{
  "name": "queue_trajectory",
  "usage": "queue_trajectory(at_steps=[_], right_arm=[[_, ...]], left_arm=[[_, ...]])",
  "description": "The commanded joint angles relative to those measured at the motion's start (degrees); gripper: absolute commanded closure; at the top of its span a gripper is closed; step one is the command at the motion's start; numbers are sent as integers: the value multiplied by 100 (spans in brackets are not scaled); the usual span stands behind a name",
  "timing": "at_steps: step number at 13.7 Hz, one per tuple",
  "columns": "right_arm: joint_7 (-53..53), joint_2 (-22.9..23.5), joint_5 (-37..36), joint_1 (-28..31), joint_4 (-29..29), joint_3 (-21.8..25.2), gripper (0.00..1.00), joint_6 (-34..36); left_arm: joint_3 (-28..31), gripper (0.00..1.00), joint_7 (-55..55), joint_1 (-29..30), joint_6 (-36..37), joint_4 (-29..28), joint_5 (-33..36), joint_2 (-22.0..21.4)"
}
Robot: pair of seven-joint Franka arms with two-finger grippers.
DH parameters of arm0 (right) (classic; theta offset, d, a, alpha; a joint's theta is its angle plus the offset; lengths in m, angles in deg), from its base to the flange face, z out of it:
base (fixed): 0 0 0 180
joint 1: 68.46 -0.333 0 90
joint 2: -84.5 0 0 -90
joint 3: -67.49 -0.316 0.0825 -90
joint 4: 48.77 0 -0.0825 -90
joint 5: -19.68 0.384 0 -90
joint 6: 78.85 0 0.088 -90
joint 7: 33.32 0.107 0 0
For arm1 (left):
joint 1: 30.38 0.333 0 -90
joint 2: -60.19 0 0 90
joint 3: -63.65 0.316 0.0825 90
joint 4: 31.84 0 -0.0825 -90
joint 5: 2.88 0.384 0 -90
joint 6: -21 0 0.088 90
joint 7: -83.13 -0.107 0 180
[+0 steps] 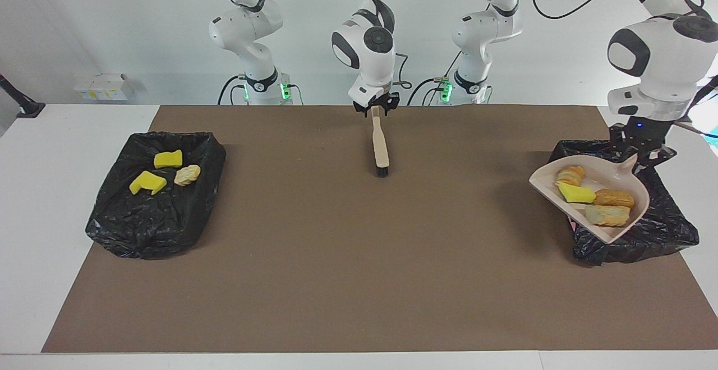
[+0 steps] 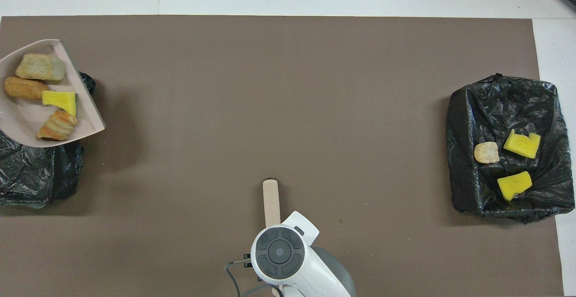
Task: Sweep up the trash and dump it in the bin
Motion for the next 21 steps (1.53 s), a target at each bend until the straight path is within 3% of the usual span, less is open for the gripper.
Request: queue_trajectory(at_steps=[1, 3, 5, 10, 16, 21], right_arm=[[-65, -229, -339, 368, 434, -9, 0, 778], [-713, -388, -358, 789, 671, -9, 0, 1305], [-1364, -459, -384, 1185, 1004, -9, 0, 1736], [-2426, -468, -947, 2011, 1988, 9, 0, 2413], [-4554, -459, -1315, 3207, 2956, 166, 0, 3118], [-5233, -406, -1597, 3472, 3273, 745, 0, 3206]], left_arm=[[-89, 100, -814, 679, -134, 851, 103, 695], [-89, 100, -1142, 909, -134, 1467, 461, 1197], [-89, 100, -1222, 963, -134, 1732, 1407, 1365], [-89, 100, -1152, 647, 418, 1645, 2834, 1278], [-89, 100, -828, 410, 1130, 1593, 3327, 1041], [-89, 100, -617, 120, 1657, 1584, 4101, 927]])
